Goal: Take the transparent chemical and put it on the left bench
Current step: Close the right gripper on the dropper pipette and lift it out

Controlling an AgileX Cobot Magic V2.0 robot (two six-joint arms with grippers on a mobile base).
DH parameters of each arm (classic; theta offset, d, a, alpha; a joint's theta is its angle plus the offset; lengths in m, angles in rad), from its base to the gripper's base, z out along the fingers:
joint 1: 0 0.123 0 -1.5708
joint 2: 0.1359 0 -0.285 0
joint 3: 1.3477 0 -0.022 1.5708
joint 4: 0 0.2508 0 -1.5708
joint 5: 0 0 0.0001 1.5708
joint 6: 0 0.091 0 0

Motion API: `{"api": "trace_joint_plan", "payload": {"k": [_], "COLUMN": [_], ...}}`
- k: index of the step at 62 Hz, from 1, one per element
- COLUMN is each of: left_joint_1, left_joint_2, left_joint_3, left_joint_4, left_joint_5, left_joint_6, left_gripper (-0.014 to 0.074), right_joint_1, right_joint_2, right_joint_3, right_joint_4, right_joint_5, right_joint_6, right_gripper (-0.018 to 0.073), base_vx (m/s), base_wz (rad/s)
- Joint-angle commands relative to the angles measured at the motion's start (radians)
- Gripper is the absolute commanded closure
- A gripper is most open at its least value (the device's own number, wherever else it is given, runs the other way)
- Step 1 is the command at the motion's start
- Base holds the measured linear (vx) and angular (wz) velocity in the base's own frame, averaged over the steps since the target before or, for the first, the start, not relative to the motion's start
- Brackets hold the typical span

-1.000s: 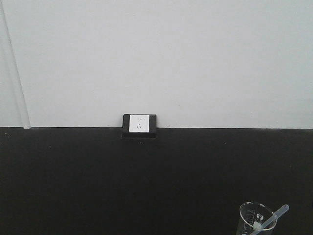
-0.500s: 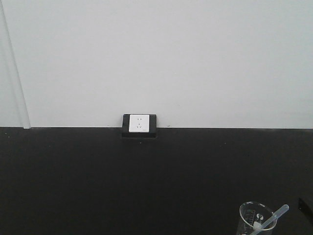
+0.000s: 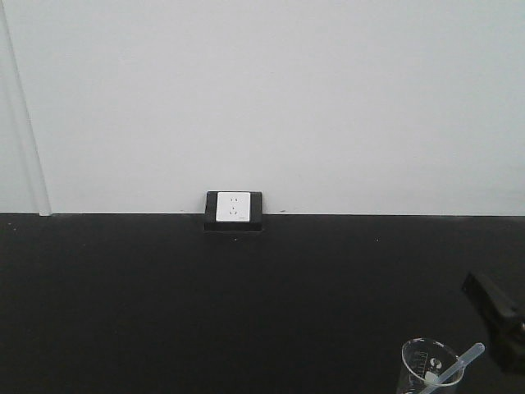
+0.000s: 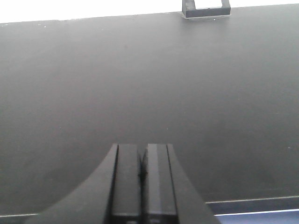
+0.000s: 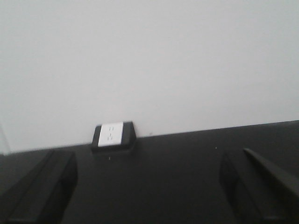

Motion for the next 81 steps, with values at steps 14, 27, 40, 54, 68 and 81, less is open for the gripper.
{"api": "trace_joint_plan", "payload": {"k": [14, 27, 40, 54, 68, 81], "left_joint_1": [-0.002, -0.002, -0.002, -0.002, -0.002, -0.002], "left_joint_2": [-0.019, -0.019, -0.019, -0.019, -0.019, -0.019], "left_joint_3": [0.016, 0.016, 0.016, 0.016, 0.016, 0.016], "left_joint_4": [-0.001, -0.001, -0.001, -0.001, -0.001, -0.001], "left_joint_5": [-0.078, -0.078, -0.078, -0.078, -0.078, -0.078], "left_joint_6": [-0.008, -0.008, -0.008, -0.008, -0.008, -0.008], "left_gripper": [0.0600, 0.0600, 0.0600, 0.0600, 0.0600, 0.0600], "right_joint_1": [-0.004, -0.004, -0.004, -0.004, -0.004, -0.004], "right_joint_2": [0.269, 0.487, 0.680, 0.808, 0.873, 0.892], "right_joint_3": [-0.035, -0.036, -0.037, -0.037, -0.047, -0.086], "right_joint_4": [0.430, 0.394, 0.348, 0.298, 0.274, 0.266], "right_joint_5": [-0.396, -0.491, -0.624, -0.747, -0.782, -0.766], "right_joint_6": [-0.143, -0.075, 0.101, 0.215, 0.243, 0.253], "right_gripper": [-0.0033, 0.0016, 0.0032, 0.0032, 0.0069, 0.0121], "base_vx": [0.00, 0.00, 0.00, 0.00, 0.00, 0.00], "base_wz": [0.00, 0.00, 0.00, 0.00, 0.00, 0.00]}}
